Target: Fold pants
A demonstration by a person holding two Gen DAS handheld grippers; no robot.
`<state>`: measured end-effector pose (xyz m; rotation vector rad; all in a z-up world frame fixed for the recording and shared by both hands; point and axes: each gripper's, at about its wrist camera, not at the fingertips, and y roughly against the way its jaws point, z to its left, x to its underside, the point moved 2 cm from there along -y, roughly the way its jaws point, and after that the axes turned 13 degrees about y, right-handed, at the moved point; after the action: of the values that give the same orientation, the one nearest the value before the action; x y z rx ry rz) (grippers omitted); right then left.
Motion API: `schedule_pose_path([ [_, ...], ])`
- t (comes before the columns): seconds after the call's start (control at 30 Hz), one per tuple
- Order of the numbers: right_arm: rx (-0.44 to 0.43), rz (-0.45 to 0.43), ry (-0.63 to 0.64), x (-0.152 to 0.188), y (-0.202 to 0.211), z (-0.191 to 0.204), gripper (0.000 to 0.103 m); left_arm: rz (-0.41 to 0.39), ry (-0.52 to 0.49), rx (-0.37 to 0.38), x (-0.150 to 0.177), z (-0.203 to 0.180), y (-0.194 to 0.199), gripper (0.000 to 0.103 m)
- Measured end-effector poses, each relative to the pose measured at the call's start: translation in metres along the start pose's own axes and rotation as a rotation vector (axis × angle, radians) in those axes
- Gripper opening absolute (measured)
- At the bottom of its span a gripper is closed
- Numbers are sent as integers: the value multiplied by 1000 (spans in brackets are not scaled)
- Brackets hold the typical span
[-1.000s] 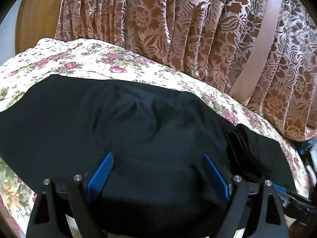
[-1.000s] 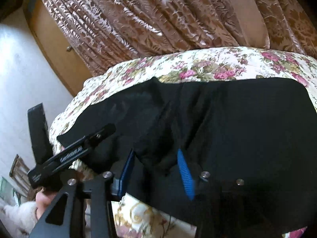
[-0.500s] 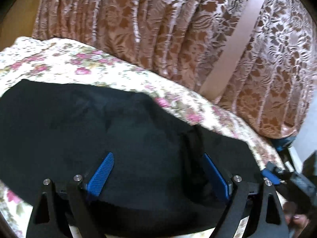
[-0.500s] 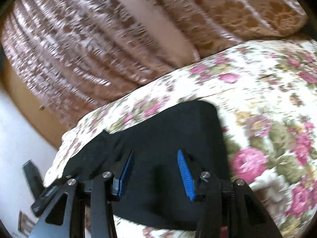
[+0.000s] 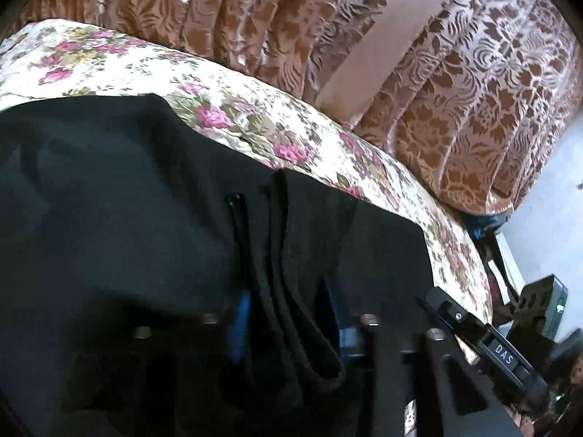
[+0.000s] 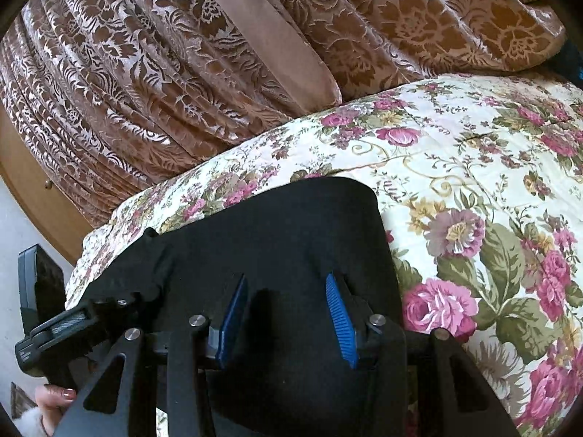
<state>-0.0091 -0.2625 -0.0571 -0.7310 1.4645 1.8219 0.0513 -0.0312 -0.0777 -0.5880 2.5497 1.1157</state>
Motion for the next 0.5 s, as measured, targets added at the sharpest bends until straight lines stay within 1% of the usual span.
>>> schedule_pose_path([
  [0.03, 7, 3, 12, 0, -1, 0, 45, -5, -8, 4, 2, -1, 2, 24],
  [0.13, 23, 8, 22, -1, 0, 2, 45, -2, 2, 51, 1, -2, 11, 21],
  [0.2, 25, 8, 18, -1, 0, 3, 45, -16, 2, 56, 2, 0, 20, 21],
  [0.33, 28, 7, 43, 4, -2, 6, 45, 2, 11, -4, 9, 12, 7, 22],
  [0.4, 56, 11, 94, 6, -5, 12, 46, -14, 13, 9, 9, 15, 6, 24],
  [0.5, 117, 11, 197, 11, -8, 23, 46, -24, -22, -6, 11, 12, 6, 26],
])
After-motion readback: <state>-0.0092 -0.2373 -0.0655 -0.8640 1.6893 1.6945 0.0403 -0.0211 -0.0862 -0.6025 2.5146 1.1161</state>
